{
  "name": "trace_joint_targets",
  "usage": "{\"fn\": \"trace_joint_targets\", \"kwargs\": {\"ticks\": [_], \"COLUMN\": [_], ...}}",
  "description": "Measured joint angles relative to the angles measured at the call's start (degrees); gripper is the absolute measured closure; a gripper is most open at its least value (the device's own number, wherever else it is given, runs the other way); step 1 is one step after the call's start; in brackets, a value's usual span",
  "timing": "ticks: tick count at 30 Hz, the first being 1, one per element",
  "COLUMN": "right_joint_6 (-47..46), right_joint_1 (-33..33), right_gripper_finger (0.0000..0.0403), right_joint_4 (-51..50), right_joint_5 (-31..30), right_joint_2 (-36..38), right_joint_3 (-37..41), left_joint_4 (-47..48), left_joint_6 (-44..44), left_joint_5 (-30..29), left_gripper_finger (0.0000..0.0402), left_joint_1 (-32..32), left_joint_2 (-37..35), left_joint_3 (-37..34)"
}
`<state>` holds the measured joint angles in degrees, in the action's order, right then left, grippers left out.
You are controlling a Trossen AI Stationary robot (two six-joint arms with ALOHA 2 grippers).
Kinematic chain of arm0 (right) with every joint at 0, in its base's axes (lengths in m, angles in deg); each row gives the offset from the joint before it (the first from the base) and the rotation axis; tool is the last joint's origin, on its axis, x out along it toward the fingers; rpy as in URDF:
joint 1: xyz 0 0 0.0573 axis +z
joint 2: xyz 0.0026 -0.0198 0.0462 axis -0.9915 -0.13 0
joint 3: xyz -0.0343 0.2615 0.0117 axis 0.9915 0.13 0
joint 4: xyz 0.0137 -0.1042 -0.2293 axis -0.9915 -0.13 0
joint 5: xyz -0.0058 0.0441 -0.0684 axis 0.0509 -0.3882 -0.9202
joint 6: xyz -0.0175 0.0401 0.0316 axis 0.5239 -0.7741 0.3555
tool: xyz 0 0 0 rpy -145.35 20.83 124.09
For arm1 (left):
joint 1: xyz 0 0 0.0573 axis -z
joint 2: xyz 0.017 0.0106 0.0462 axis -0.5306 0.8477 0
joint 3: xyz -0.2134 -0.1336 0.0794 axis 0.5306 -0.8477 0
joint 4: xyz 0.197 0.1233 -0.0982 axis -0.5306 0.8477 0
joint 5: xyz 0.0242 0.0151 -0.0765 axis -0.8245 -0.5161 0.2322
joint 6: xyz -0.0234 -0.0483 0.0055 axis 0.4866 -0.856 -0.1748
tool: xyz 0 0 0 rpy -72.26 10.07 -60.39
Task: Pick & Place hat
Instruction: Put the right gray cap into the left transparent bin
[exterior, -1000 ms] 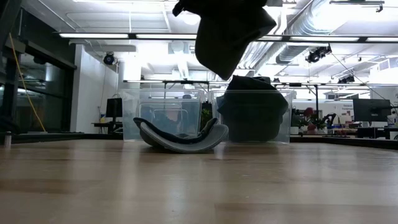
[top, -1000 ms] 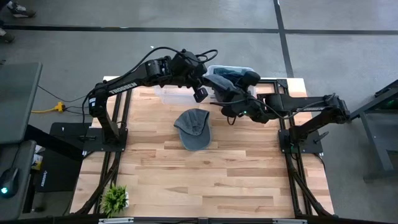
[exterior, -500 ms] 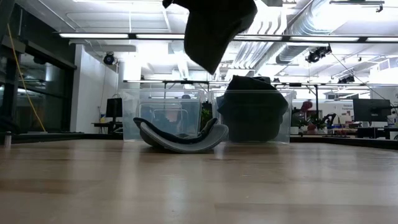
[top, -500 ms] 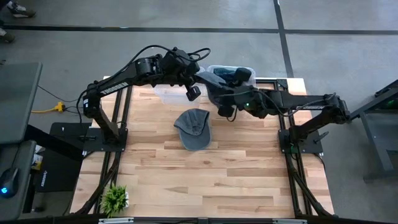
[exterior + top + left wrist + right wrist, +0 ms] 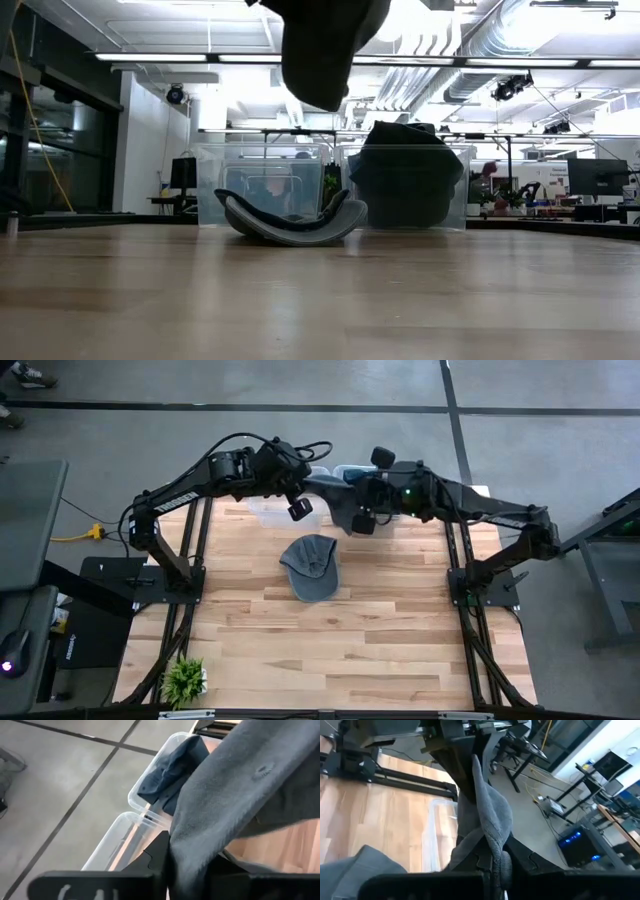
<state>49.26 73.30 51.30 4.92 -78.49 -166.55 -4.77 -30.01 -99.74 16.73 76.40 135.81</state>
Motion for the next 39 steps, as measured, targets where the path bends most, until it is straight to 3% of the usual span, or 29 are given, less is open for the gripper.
{"fn": "trace_joint_targets", "kwargs": {"ticks": [5,12,21,26,39], "right_joint_6": [1.77,6.18,8.39,9.92,9.35], "right_joint_1": [-2.75,-5.99,-6.52,-7.24,-11.18], "right_gripper_finger": [0.039,0.039,0.039,0.039,0.039], "right_joint_4": [0.79,2.78,8.99,11.25,10.88], "right_joint_5": [3.73,3.99,5.74,6.94,14.34], "right_joint_2": [-0.72,-4.81,-7.17,-7.17,-7.23], "right_joint_3": [-0.02,-0.02,0.0,0.0,-2.62], "left_joint_4": [1.28,6.07,5.69,6.29,15.11], "left_joint_6": [1.31,3.75,5.31,4.54,-4.65], "left_joint_5": [-1.88,-12.24,-13.53,-20.19,-29.34], "left_gripper_finger": [0.0363,0.0342,0.0219,0.0163,0.0153], "left_joint_1": [-0.02,0.41,0.72,1.25,7.6], "left_joint_2": [-0.03,-0.9,-2.03,-2.14,-10.53], "left_joint_3": [0.0,-0.04,-0.04,-0.02,-0.03]}}
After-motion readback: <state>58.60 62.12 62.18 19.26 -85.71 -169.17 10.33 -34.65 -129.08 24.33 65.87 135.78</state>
